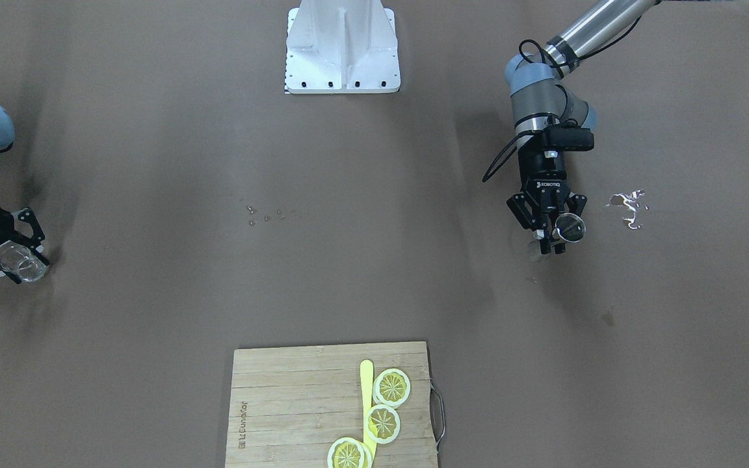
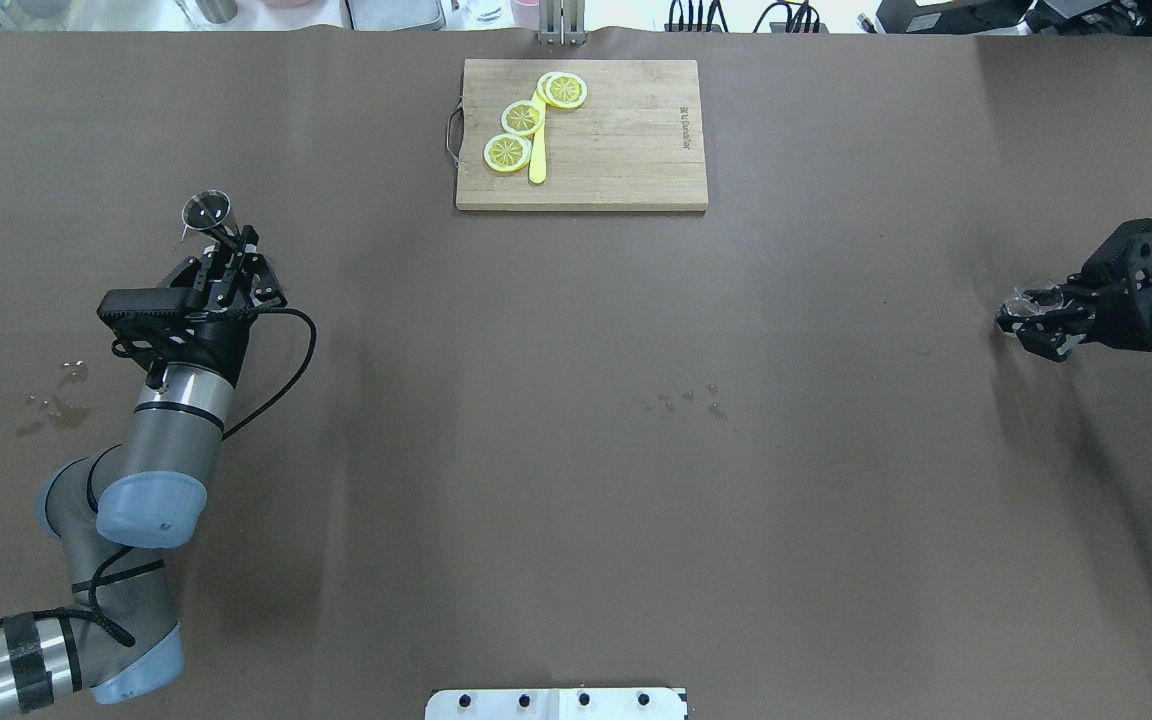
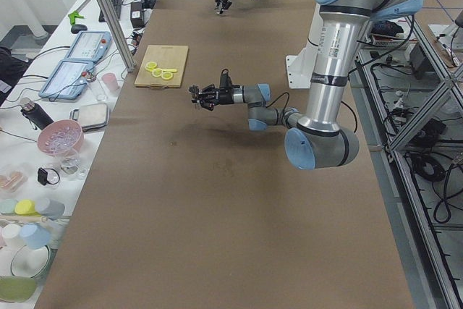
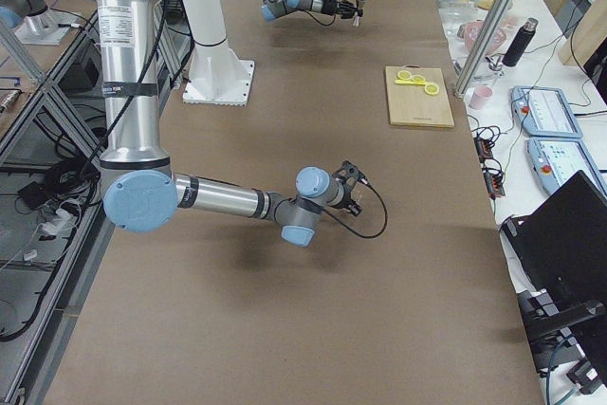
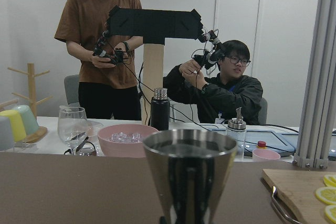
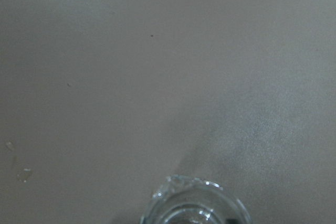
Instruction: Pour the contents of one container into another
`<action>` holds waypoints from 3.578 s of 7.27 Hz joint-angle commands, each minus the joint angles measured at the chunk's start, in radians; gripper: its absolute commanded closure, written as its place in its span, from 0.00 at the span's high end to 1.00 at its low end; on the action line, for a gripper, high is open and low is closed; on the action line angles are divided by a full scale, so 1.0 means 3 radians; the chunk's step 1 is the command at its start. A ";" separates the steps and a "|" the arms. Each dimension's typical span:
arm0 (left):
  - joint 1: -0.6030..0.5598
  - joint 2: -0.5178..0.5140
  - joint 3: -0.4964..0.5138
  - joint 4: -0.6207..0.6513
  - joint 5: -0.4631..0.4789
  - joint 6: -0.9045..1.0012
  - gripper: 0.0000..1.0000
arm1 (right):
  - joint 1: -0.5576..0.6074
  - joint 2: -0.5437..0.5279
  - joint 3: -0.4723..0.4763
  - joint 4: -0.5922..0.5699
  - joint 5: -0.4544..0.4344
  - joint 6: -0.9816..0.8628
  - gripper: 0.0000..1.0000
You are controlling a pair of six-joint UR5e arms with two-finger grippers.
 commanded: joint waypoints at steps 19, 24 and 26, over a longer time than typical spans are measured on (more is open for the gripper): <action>0.0010 -0.0047 0.0393 0.0538 0.0159 -0.0849 0.00 | 0.0444 -0.0557 0.0320 -0.0041 0.0490 0.0031 1.00; 0.0010 -0.0042 0.0393 0.0584 0.0159 -0.0854 0.12 | 0.0751 -0.0782 0.1269 -0.1918 0.1064 0.0031 1.00; 0.0010 -0.0052 0.0388 0.0610 0.0159 -0.0849 0.24 | 0.0929 -0.0884 0.1582 -0.2660 0.1145 0.0026 1.00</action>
